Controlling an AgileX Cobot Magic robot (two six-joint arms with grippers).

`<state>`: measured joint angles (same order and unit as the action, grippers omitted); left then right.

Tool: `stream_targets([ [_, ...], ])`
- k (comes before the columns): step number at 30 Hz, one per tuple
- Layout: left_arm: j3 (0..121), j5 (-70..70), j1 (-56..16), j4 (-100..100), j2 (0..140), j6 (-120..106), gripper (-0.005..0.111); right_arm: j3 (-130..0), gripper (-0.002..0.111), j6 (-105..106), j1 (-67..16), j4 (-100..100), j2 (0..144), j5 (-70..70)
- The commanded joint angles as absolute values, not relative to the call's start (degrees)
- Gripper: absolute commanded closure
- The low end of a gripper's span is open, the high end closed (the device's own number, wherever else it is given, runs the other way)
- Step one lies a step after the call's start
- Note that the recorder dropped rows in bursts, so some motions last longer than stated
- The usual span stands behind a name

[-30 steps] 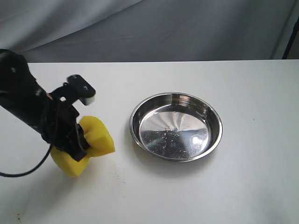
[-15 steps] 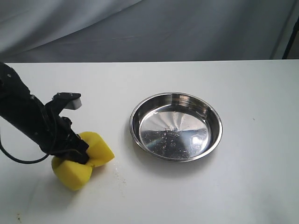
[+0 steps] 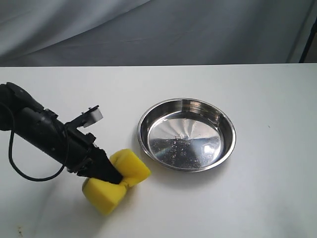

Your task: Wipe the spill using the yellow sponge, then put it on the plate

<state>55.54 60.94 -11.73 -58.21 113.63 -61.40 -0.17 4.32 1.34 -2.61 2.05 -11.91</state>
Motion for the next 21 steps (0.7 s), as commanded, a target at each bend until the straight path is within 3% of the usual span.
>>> stream_targets([
  [1,55.31,63.01,-13.4,-61.96,113.63,-63.5,0.107,0.0,0.108,4.18,1.19,-2.19,2.19,-11.47],
  [11,55.31,62.48,-24.16,-61.96,113.63,-64.92,0.107,0.0,0.108,4.18,1.19,-2.19,2.19,-11.47],
  [21,55.31,52.08,-24.57,-47.56,114.15,-54.52,0.107,0.0,0.108,4.18,1.19,-2.19,2.19,-11.47],
])
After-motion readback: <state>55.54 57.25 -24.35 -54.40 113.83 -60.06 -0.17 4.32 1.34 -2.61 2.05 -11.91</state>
